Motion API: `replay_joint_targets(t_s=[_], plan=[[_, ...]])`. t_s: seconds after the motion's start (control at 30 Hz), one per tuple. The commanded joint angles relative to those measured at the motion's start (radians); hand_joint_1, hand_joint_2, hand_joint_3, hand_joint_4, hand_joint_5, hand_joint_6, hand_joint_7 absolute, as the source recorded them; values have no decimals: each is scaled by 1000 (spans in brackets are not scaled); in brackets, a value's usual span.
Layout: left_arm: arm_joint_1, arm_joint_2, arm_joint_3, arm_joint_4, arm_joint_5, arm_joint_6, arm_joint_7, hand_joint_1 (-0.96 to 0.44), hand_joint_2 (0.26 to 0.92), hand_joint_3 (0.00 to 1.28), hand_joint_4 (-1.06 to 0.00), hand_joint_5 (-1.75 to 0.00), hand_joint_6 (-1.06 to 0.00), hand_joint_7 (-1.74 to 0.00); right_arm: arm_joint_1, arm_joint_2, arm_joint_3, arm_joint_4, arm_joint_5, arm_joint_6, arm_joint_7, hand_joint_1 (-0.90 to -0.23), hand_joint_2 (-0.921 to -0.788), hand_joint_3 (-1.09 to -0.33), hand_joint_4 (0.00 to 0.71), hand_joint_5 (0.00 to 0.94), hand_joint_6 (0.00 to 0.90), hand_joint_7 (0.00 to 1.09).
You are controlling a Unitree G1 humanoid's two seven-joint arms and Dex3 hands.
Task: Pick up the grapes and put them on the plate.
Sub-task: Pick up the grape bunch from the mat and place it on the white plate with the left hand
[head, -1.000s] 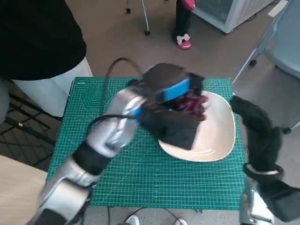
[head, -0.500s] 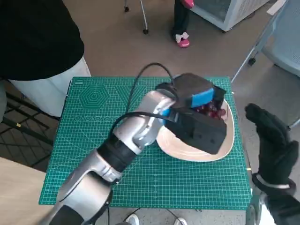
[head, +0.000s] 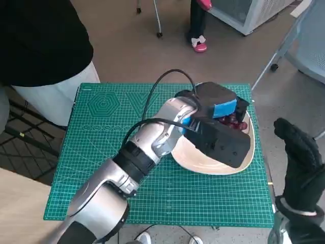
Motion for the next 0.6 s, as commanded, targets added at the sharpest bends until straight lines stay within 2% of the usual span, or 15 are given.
replay_joint_targets(t_s=[0.03,0.07,0.13,0.17,0.2,0.27,0.33,0.4,0.6], plan=[[-30,-13,17,10,-31,3,-15,18,920,111,-627,-1314,-586,-1073,28,12,-1,-16,-19,27,-28,-596,-921,-882,382,0,121,288],[-27,-14,21,9,-37,8,-26,62,920,122,-612,-1307,-538,-1009,29,14,0,-20,-22,30,-32,-596,-921,-883,381,0,122,290],[-22,-14,25,7,-50,16,-48,190,919,127,-609,-1307,-424,-676,31,17,1,-27,-27,36,-38,-596,-921,-884,381,0,123,291],[-20,-14,25,10,-55,18,-60,182,909,122,-564,-1213,-368,-487,31,18,2,-30,-29,38,-41,-596,-921,-884,380,0,123,292],[-20,-13,24,15,-59,19,-71,111,893,111,-496,-1042,-317,-346,32,19,3,-32,-31,40,-44,-596,-921,-885,380,0,123,293],[-22,-13,20,28,-62,20,-90,-146,857,72,-298,-564,-239,-167,32,22,6,-35,-34,44,-50,-596,-921,-886,380,0,124,295],[-26,-12,16,43,-62,17,-105,-320,846,41,-162,-268,-197,-79,32,24,9,-37,-38,46,-55,-596,-921,-886,379,0,124,296],[-30,-9,15,58,-62,11,-116,-429,845,28,-82,-133,-169,-39,31,27,12,-37,-41,47,-59,-596,-921,-887,379,0,124,297],[-21,9,28,90,-80,-53,-127,-560,860,18,-8,-13,-136,-4,21,33,22,-25,-49,43,-64,-597,-921,-886,380,1,124,301]])
